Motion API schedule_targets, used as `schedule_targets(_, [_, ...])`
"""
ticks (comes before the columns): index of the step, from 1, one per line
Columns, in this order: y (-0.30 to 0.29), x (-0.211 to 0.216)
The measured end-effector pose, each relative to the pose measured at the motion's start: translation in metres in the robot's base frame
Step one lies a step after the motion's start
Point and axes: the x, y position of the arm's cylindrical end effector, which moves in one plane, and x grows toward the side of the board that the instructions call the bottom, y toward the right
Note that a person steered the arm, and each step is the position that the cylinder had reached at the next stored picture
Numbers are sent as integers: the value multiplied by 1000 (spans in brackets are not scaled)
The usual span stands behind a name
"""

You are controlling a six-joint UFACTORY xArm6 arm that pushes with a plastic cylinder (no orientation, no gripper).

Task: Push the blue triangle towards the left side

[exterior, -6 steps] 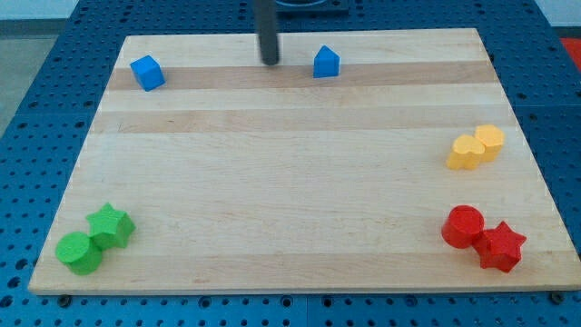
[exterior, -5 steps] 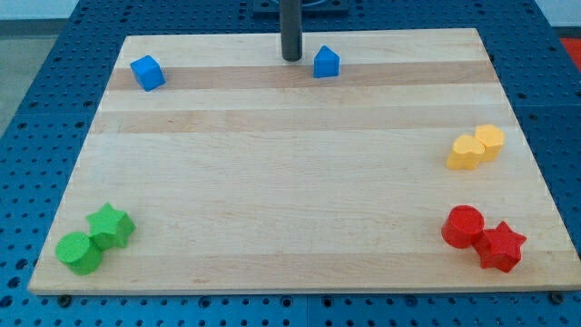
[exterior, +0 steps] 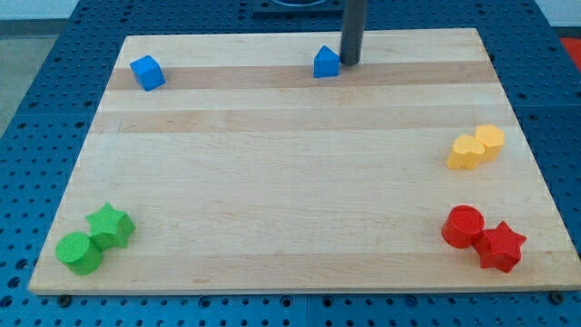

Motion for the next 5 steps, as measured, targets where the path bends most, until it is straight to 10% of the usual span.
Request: schedule_targets(5, [-91,10])
